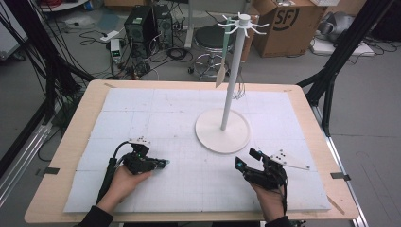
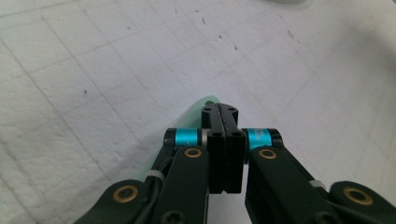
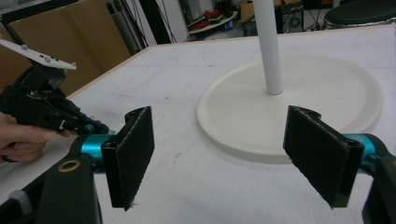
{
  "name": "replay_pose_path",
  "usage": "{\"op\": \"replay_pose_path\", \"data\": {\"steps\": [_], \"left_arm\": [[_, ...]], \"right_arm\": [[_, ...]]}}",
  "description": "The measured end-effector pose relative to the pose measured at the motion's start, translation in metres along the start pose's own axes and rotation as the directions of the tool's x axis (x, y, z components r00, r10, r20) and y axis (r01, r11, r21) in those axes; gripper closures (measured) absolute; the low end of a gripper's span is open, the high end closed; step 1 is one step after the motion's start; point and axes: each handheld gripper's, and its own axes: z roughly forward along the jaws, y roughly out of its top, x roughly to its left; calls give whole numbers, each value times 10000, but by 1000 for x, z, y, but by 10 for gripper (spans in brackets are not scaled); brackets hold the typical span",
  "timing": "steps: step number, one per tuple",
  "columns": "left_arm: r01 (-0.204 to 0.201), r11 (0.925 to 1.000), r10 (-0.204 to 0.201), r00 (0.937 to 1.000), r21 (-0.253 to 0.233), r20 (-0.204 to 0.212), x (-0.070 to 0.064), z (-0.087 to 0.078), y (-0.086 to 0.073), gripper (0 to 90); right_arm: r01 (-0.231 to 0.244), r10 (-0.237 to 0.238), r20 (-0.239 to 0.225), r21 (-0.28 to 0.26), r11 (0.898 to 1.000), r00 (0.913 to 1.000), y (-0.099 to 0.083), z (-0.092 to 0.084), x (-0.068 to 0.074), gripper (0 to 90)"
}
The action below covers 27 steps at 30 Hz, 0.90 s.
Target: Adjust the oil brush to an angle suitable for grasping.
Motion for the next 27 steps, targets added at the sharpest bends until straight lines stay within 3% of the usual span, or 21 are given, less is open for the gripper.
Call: {"op": "replay_pose_path", "data": {"steps": [4, 8, 15, 18, 20, 27], "left_arm": [[-36, 10000, 36, 9997, 24, -257, 0, 4, 6, 900], [505, 9986, -504, 9987, -142, 21, 7, 6, 8, 900], [825, 9961, -824, 9966, -320, 47, 11, 8, 10, 900], [671, 9975, -674, 9976, -198, -153, 9, 10, 14, 900], [437, 9990, -441, 9970, -81, -631, 7, 12, 19, 900], [630, 9978, -641, 9954, -184, -710, 12, 15, 24, 900]], "right_arm": [[-18, 18, 0, 23, 10000, 10000, 0, 0, 0, 242], [-40, 40, -13, -9, 10000, 10000, 0, 0, 0, 241], [-10, 10, 37, -4, 10000, 10000, 0, 0, 0, 242], [-7, 8, 65, -43, 10000, 10000, 0, 0, 1, 244], [13, -13, 80, -27, 10000, 10000, 0, 0, 0, 244], [-14, 14, 75, -33, 10000, 10000, -1, -1, -1, 244]]}}
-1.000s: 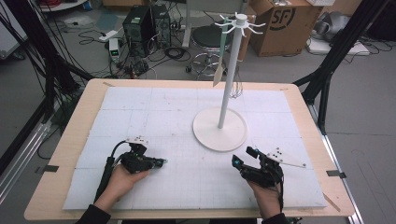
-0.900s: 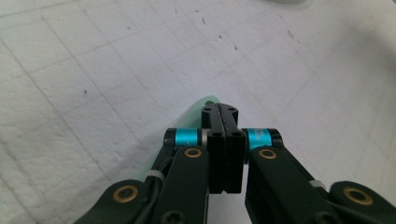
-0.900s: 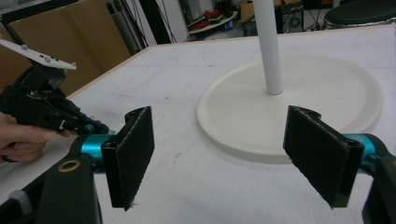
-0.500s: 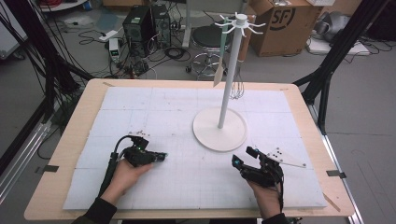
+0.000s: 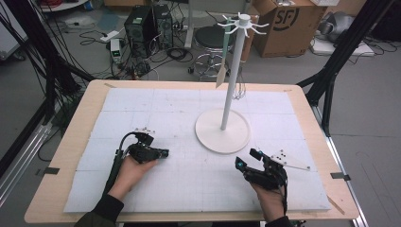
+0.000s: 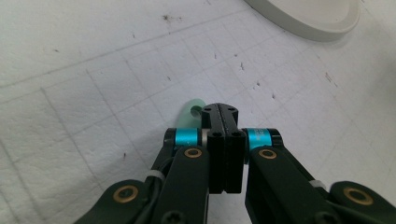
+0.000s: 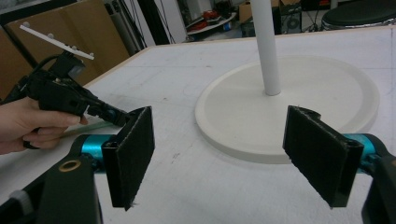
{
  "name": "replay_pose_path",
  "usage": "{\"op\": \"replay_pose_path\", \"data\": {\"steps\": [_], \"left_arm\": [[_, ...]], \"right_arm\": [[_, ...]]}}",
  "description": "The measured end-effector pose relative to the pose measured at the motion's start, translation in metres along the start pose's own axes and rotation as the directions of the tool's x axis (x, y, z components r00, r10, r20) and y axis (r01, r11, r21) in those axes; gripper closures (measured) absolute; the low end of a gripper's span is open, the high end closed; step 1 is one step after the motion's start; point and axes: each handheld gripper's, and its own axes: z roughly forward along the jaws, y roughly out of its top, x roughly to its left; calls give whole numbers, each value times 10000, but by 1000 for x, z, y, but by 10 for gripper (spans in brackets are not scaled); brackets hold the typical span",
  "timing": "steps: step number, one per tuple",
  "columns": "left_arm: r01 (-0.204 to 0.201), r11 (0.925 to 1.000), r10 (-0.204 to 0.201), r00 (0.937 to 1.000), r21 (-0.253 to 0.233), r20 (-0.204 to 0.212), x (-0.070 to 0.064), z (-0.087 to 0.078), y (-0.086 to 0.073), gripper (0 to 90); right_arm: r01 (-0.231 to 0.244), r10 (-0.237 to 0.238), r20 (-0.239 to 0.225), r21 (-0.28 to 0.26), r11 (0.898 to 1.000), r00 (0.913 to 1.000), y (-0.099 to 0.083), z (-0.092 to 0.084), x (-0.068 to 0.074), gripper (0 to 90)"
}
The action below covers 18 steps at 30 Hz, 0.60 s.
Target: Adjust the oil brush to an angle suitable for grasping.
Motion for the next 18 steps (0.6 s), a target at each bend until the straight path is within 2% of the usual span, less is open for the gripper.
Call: {"op": "replay_pose_path", "data": {"steps": [2, 6, 11, 14, 17, 18], "left_arm": [[68, 10000, -69, 9999, -65, -92, 1, 0, 1, 900], [283, 9995, -282, 9996, -114, 32, 5, 0, 1, 900], [165, 9997, -166, 9999, -194, -27, 4, -3, 1, 900], [241, 9976, -215, 9989, -647, 410, 9, -14, 0, 892], [167, 9947, -87, 9969, -1013, 787, 12, -29, -2, 792], [180, 9938, -93, 9968, -1101, 792, 14, -33, -2, 752]], "right_arm": [[-31, 31, 19, 0, 10000, 10000, 0, -1, 0, 244], [40, -40, 44, -79, 10000, 10000, 0, -1, 0, 245], [28, -28, 41, 0, 10000, 10000, -1, 0, 1, 245], [31, -31, 43, -9, 10000, 10000, -1, -1, 0, 245], [-5, 5, 81, -11, 10000, 10000, -1, -1, -1, 245], [-56, 56, 78, 1, 10000, 10000, -1, -2, 0, 245]]}}
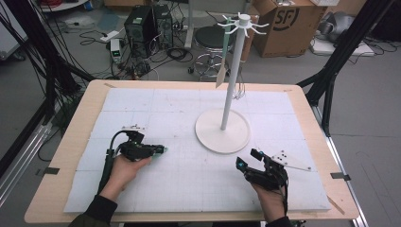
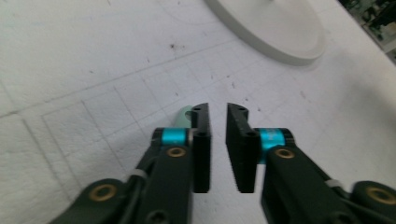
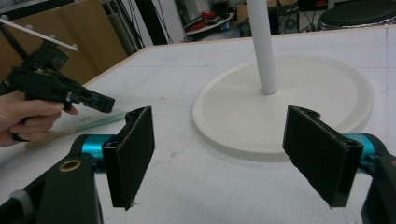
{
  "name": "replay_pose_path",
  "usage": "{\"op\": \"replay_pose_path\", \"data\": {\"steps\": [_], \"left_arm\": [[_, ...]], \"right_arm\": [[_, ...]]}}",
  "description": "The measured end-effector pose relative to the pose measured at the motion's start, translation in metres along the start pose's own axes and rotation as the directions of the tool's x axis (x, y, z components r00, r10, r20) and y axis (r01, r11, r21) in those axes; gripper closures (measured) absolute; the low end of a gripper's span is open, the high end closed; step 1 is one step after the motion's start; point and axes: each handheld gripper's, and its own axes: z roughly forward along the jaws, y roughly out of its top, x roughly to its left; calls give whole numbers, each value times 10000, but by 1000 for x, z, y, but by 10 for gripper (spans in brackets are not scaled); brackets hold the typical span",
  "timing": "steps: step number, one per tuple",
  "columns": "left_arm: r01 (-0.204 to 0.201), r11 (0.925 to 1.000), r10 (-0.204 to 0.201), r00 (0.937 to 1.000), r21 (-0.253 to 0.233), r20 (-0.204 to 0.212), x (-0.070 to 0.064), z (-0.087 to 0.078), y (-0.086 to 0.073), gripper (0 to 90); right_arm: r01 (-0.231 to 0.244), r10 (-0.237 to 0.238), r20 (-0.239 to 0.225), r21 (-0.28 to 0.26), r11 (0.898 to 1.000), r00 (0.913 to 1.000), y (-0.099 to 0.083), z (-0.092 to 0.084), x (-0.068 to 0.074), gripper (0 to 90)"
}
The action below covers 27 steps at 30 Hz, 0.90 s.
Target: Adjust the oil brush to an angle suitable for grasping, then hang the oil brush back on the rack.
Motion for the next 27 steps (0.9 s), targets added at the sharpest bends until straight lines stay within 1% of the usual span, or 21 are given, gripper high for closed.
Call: {"op": "replay_pose_path", "data": {"steps": [1, 2, 4, 6, 8, 9, 10, 11, 12, 13, 14, 16, 18, 19, 20, 21, 22, 24, 25, 27], "left_arm": [[-10, 9999, 10, 10000, -104, 74, 1, -4, 0, 716], [-16, 9999, 18, 9999, -170, 118, 2, -7, -1, 701], [-44, 9998, 47, 9998, -196, 189, 6, -13, -3, 654], [-159, 9997, 164, 9997, -209, 195, 10, -18, -5, 636], [-145, 9997, 153, 9992, -201, 377, 15, -23, -7, 613], [-177, 9996, 185, 9992, -239, 343, 17, -26, -9, 604], [-173, 9995, 180, 9995, -271, 241, 19, -29, -11, 570], [-93, 9996, 101, 9996, -280, 269, 21, -31, -13, 535], [-58, 9995, 71, 9991, -318, 410, 23, -33, -15, 513], [-1, 9996, 14, 9991, -297, 426, 25, -35, -16, 512], [35, 9995, -24, 9994, -313, 359, 26, -36, -17, 503], [89, 9993, -74, 9991, -367, 418, 28, -39, -19, 461], [46, 9992, -23, 9984, -399, 569, 29, -42, -22, 461], [7, 9994, 13, 9984, -351, 572, 30, -43, -23, 461], [-46, 9994, 64, 9985, -331, 539, 30, -44, -25, 463], [-205, 9994, 218, 9985, -263, 507, 30, -46, -27, 468], [-275, 9994, 284, 9984, -195, 480, 31, -47, -29, 476], [-274, 9995, 282, 9984, -181, 492, 33, -49, -32, 477], [-341, 9992, 350, 9984, -209, 444, 33, -49, -34, 478], [-451, 9989, 455, 9980, -103, 431, 33, -50, -36, 484]], "right_arm": [[29, -28, 9, -17, 10000, 10000, 0, 0, 0, 245], [82, -81, 26, -48, 10000, 10000, 0, 0, -1, 245], [70, -69, 44, -81, 9999, 10000, 0, 0, 0, 248], [177, -176, 47, -129, 9998, 9998, 0, 0, 1, 249], [133, -132, 75, -123, 9998, 9999, 0, -1, 1, 250], [130, -129, 86, -128, 9998, 9999, 0, -1, 1, 250], [120, -119, 97, -109, 9999, 9999, 0, -1, 1, 250], [170, -169, 97, -127, 9998, 9998, 0, 0, 0, 250], [120, -120, 84, -80, 9999, 9999, 0, 0, 1, 250], [114, -114, 107, -66, 9999, 9999, 0, 0, 1, 250], [125, -124, 124, -55, 9999, 9998, 0, 0, 1, 250], [161, -160, 110, -72, 9998, 9998, 0, 1, 1, 250], [171, -170, 91, -66, 9998, 9998, 0, 1, 2, 250], [185, -185, 80, -63, 9998, 9998, 0, 1, 2, 250], [183, -182, 75, -41, 9998, 9998, 0, 1, 2, 250], [182, -182, 80, -42, 9998, 9998, 0, 1, 2, 250], [182, -181, 73, -55, 9998, 9998, 0, 1, 2, 250], [187, -187, 77, -71, 9998, 9998, 0, 0, 2, 250], [180, -180, 81, -64, 9998, 9998, 0, 0, 2, 250], [178, -177, 75, -53, 9998, 9998, 0, 0, 1, 250]]}}
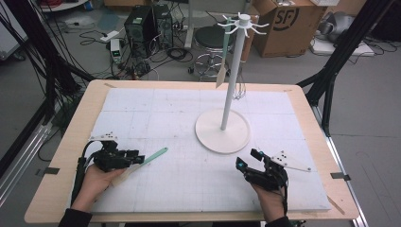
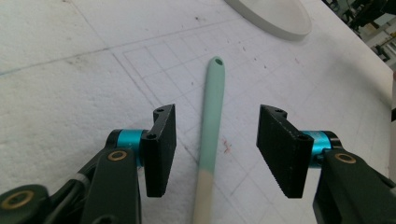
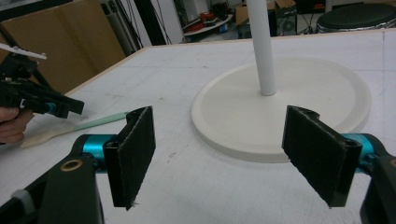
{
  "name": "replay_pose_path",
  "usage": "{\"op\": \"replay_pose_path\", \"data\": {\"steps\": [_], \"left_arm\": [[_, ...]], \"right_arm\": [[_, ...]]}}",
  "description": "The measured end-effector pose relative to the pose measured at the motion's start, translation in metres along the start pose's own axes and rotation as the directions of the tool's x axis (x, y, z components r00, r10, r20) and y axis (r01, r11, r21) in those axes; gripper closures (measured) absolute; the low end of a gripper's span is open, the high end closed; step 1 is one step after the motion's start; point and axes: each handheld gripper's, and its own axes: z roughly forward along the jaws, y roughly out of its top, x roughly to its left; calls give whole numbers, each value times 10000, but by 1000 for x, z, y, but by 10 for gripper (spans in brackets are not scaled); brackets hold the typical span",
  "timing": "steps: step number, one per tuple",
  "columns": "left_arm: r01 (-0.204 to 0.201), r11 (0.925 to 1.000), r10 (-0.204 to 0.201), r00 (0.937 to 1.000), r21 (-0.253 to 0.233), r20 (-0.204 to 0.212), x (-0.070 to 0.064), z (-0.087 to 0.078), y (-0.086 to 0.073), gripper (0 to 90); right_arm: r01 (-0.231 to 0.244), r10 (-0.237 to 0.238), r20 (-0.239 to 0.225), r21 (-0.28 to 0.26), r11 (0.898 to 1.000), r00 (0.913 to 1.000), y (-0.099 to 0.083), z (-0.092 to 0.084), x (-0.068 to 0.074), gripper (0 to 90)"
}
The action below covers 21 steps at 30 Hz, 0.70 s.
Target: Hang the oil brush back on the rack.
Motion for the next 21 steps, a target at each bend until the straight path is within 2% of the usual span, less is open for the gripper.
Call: {"op": "replay_pose_path", "data": {"steps": [5, 10, 18, 21], "left_arm": [[-211, 9989, 218, 9996, 427, -175, -2, 3, -3, 483], [-244, 9979, 269, 9988, 597, -418, -2, 5, -4, 484], [-257, 9982, 277, 9989, 536, -366, -4, 5, -7, 495], [-225, 9979, 235, 9996, 609, -165, -4, 5, -8, 516]], "right_arm": [[-30, 30, 28, -60, 10000, 10000, 0, 0, 0, 250], [-22, 22, 13, -63, 10000, 10000, 1, -1, 0, 250], [-57, 57, 19, -95, 9999, 10000, 1, -2, -1, 250], [-45, 45, 24, -74, 10000, 10000, 1, -2, -1, 250]]}}
